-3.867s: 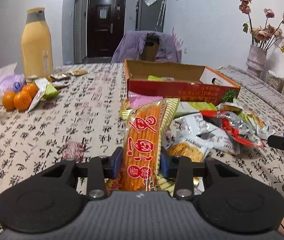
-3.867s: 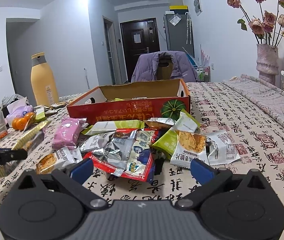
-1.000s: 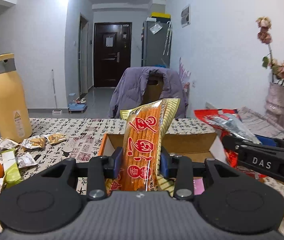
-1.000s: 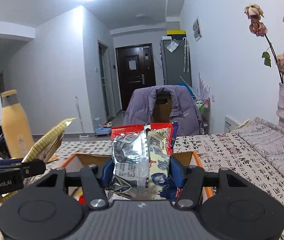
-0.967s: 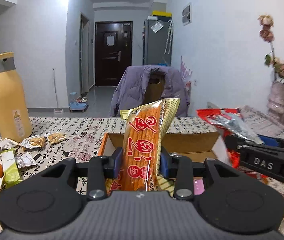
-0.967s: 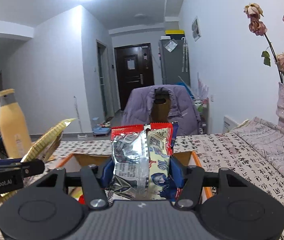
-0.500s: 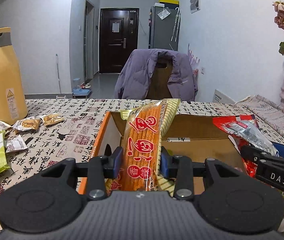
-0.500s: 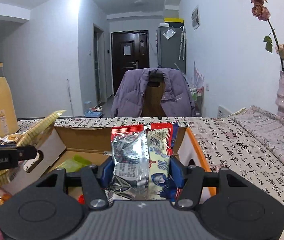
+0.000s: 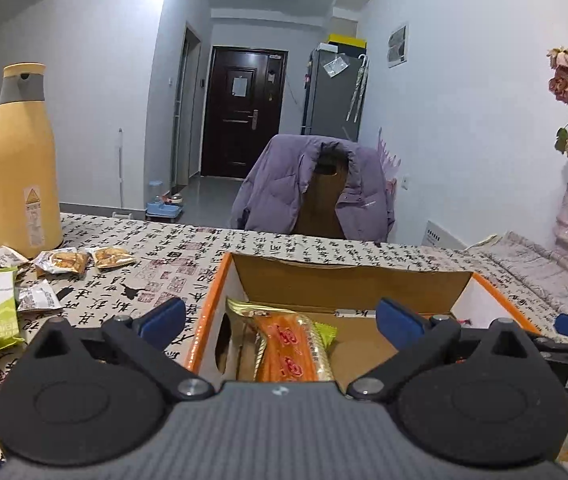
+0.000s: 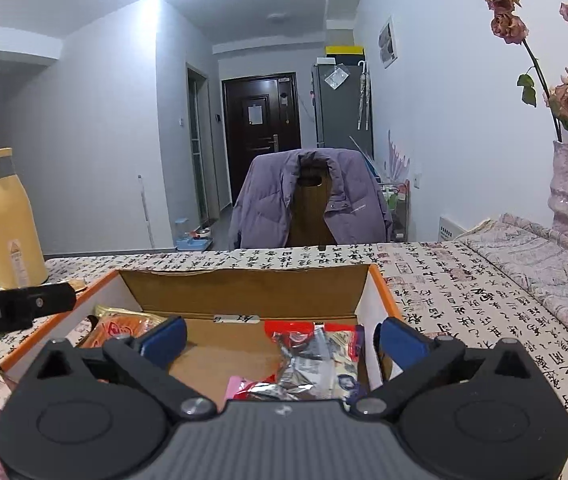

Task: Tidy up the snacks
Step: 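Lower both held snacks into the orange box and open both tools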

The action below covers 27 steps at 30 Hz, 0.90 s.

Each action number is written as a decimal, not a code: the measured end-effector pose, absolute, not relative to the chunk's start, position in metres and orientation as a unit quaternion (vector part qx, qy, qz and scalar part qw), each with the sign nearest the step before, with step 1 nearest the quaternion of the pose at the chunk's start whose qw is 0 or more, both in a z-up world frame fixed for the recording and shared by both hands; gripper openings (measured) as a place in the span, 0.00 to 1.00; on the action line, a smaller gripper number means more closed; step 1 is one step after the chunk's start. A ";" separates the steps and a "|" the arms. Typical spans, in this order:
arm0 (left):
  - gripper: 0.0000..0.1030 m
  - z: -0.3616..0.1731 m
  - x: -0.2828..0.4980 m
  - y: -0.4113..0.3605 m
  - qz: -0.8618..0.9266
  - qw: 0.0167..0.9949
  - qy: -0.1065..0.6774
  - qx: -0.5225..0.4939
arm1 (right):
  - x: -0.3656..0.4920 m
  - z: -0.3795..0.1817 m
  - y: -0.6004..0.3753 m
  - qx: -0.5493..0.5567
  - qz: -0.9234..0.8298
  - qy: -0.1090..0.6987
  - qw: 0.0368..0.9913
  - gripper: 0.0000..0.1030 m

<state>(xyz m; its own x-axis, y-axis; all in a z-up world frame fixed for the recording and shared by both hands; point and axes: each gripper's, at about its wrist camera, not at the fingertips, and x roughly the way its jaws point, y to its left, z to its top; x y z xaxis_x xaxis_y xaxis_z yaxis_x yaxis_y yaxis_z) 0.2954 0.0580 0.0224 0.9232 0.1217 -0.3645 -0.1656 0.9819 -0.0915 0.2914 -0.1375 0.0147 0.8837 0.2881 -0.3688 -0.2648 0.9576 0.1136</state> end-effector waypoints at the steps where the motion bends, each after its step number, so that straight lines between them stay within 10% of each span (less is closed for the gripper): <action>1: 1.00 0.022 0.295 0.059 0.073 0.979 0.182 -0.060 | 0.291 0.015 -0.138 0.031 0.142 0.194 0.970 1.00; 27: 1.00 0.075 0.196 0.056 0.072 0.983 0.157 -0.066 | 0.199 0.069 -0.160 0.011 0.158 0.167 0.973 1.00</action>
